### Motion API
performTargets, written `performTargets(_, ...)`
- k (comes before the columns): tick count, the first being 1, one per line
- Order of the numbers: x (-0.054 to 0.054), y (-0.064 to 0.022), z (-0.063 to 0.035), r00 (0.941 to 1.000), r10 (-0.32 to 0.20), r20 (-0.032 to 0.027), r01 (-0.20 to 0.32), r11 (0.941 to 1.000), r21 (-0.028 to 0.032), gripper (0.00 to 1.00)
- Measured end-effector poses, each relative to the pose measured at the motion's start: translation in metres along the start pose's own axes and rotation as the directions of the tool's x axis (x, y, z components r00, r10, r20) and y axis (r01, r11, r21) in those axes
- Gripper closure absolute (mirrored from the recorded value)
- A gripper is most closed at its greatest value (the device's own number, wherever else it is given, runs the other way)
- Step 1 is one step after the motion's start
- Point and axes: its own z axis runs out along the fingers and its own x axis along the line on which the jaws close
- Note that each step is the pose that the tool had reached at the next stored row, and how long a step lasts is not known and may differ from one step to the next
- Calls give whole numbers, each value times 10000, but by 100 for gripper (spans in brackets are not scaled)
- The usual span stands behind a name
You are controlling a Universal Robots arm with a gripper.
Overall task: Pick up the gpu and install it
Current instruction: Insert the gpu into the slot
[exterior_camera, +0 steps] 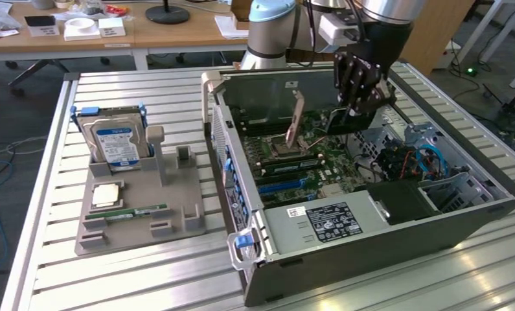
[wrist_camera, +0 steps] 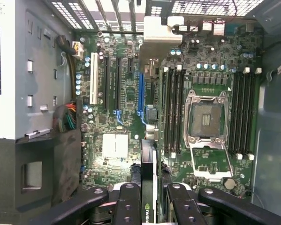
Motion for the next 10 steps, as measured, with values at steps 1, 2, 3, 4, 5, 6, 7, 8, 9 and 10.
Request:
performTargets(1, 7, 7, 2, 10000, -1, 1, 1, 10000, 0, 74)
performTargets(2, 13, 14, 3, 10000, 0, 0, 0, 10000, 0, 74)
performTargets(3, 20, 18, 5, 10000, 1, 0, -1, 10000, 0, 74)
performTargets(4, 25, 24, 7, 10000, 5, -1, -5, 10000, 0, 74)
performTargets(5, 29, 33, 10, 10000, 9, 0, -9, 10000, 0, 74)
performTargets(6, 33, 45, 13, 10000, 12, 0, -12, 10000, 0, 74)
performTargets(7, 37, 58, 16, 10000, 16, 0, -16, 10000, 0, 74)
performTargets(8, 39, 71, 20, 10000, 19, 2, -19, 10000, 1, 74)
performTargets(9, 39, 88, 24, 10000, 25, 0, -25, 10000, 1, 74)
performTargets(10, 39, 103, 28, 10000, 32, -2, -32, 10000, 0, 74)
